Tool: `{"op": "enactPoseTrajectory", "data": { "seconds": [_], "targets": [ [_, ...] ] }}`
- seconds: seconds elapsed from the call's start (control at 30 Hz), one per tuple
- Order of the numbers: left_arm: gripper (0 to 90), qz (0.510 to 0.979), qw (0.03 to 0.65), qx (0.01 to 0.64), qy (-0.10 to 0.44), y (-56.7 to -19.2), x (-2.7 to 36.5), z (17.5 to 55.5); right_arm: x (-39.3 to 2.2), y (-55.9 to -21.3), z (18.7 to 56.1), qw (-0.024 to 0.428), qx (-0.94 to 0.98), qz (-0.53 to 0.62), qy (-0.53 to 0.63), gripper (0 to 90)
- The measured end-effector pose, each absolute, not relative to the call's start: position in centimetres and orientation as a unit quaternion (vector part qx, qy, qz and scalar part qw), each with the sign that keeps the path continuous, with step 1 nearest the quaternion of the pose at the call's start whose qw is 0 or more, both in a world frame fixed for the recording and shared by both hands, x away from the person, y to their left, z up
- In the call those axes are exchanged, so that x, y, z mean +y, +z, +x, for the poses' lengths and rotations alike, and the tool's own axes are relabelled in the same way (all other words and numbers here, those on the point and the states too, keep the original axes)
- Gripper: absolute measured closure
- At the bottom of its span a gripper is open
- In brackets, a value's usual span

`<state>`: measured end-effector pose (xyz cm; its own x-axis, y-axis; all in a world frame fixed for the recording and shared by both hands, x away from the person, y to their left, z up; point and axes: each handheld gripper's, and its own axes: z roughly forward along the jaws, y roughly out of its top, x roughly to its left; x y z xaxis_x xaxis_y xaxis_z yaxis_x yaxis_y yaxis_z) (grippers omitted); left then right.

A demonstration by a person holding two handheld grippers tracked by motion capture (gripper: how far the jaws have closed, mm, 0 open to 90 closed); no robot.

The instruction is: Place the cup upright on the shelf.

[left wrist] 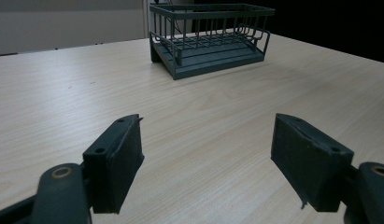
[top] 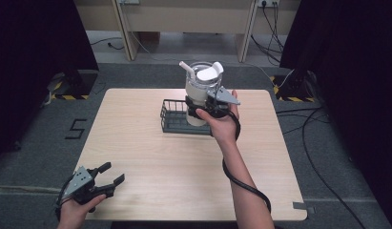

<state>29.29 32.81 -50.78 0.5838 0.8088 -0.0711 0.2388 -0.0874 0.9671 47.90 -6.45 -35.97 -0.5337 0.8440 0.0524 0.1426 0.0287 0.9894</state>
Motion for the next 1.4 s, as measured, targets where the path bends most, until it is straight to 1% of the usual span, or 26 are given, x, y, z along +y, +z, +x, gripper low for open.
{"op": "enactPoseTrajectory", "data": {
  "seconds": [0.67,1.17,1.4],
  "targets": [
    [24.1,0.692,0.561,0.378,0.253,-50.8,32.7,29.3,-5.2,-36.0,51.2,0.302,0.656,0.393,0.569,10.7],
    [24.2,0.690,0.564,0.377,0.252,-50.7,32.6,29.3,-4.0,-36.3,52.9,0.304,0.655,0.402,0.563,10.7],
    [24.1,0.692,0.563,0.375,0.252,-50.7,32.6,29.3,-3.7,-37.0,53.8,0.305,0.653,0.409,0.560,10.7]
  ]
}}
